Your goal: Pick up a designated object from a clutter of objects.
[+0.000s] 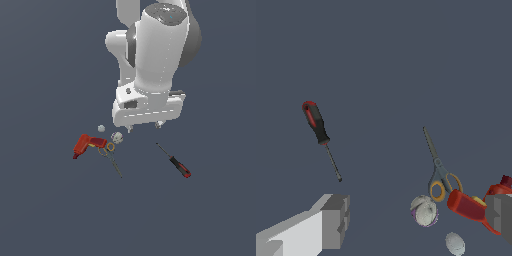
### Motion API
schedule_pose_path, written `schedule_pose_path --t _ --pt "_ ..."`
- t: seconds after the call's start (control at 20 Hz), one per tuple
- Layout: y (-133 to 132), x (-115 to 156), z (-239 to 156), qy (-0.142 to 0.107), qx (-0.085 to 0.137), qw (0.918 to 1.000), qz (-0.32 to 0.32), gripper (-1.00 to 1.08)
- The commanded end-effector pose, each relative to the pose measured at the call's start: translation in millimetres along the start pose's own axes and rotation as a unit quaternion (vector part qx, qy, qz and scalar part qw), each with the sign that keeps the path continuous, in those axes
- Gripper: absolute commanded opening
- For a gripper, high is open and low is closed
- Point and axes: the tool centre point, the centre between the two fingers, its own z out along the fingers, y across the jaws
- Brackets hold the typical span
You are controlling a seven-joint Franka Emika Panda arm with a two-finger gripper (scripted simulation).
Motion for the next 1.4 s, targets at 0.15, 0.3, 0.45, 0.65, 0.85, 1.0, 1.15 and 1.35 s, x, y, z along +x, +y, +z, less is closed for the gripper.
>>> schedule_pose_path --t 0.15,0.3,0.45,0.65,0.85,1.0,1.15,1.35 --pt "-44 17 58 -0.005 -0.001 0.9981 -0.061 1.00" --pt "-72 22 93 -0.008 0.001 0.9953 -0.097 1.00" --pt "-98 24 125 -0.010 0.005 0.9916 -0.129 1.00" --pt "-127 22 159 -0.012 0.011 0.9865 -0.163 1.00" --pt "-148 19 183 -0.013 0.016 0.9821 -0.187 1.00" --pt "-159 16 195 -0.013 0.019 0.9798 -0.199 1.00" --pt "-164 15 201 -0.014 0.021 0.9785 -0.205 1.00" --pt "-164 15 201 -0.014 0.021 0.9785 -0.205 1.00"
